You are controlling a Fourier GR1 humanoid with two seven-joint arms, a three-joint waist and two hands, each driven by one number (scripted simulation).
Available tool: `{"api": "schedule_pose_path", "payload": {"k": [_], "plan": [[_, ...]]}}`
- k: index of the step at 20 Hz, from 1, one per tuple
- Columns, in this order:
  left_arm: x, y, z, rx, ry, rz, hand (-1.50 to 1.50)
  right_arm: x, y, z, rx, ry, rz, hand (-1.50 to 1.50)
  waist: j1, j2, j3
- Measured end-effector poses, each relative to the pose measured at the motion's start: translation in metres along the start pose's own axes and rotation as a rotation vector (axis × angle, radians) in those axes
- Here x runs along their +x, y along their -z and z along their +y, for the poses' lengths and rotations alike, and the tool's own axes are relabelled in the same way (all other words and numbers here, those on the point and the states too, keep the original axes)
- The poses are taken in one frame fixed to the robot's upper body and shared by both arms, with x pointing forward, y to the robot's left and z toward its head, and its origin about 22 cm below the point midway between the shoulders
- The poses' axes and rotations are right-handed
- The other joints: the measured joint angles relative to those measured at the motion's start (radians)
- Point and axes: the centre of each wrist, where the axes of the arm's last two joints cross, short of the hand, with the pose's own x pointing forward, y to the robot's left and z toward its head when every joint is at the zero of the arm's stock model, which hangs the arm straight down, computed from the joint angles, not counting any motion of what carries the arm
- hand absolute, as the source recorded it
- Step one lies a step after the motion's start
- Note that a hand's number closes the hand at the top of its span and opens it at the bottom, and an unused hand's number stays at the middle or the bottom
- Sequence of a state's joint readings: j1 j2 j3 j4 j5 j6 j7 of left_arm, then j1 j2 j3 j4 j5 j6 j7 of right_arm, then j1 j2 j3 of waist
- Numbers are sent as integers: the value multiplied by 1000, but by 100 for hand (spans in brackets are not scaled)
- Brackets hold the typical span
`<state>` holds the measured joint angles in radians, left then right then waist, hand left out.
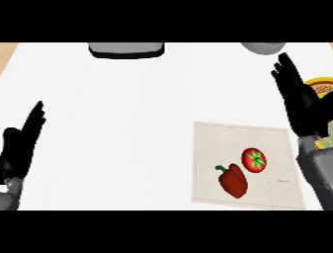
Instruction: Pick the tomato from the placemat and place it in the plate
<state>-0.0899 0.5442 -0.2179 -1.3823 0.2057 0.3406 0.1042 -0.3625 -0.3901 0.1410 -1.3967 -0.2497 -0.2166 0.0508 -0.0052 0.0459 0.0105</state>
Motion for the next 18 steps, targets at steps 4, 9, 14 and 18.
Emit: {"api": "schedule_pose_path", "payload": {"k": [4,9,14,18], "plan": [[-11,-8,-20,-67,-65,53,0,16,15,-9,176,46,-100,150,18,-22,-5],[-13,-19,-60,-196,-213,114,0,45,31,-42,330,-137,-292,-150,32,-26,-11],[-14,-27,-84,-265,-292,134,0,-3,34,-85,310,-57,-372,-150,39,-27,-8],[-15,-27,-90,-281,-310,147,0,-24,35,-113,374,-17,-420,-150,36,-31,-8]]}}
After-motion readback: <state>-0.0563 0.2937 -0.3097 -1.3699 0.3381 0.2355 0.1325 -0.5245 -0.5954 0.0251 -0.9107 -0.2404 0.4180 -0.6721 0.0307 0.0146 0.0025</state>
